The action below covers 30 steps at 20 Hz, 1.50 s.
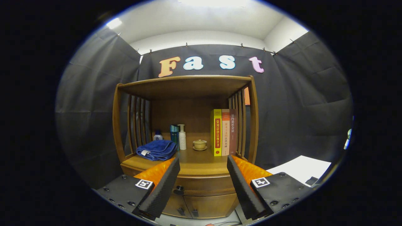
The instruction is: Pull open the drawer, take out the items inside it, and place them on the countertop above the cabinet.
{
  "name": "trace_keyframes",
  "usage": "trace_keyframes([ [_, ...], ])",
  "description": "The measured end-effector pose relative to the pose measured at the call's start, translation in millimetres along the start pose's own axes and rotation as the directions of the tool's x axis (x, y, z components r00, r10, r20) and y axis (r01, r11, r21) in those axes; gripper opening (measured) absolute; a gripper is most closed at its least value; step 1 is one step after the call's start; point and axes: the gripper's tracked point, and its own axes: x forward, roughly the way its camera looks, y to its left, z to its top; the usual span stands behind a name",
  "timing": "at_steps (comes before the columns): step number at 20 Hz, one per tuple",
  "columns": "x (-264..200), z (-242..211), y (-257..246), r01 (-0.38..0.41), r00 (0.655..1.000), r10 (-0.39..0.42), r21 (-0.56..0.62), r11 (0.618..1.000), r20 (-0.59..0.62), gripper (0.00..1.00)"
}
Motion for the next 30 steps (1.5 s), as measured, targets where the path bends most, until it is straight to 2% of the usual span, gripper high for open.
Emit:
trace_keyframes([
  [20, -6, 5, 20, -0.005, 1.000, 0.005, 0.011, 1.000, 0.008, 0.98],
  [30, -1, -6, 24, 0.009, 1.000, -0.009, 0.017, 1.000, -0.005, 0.98],
])
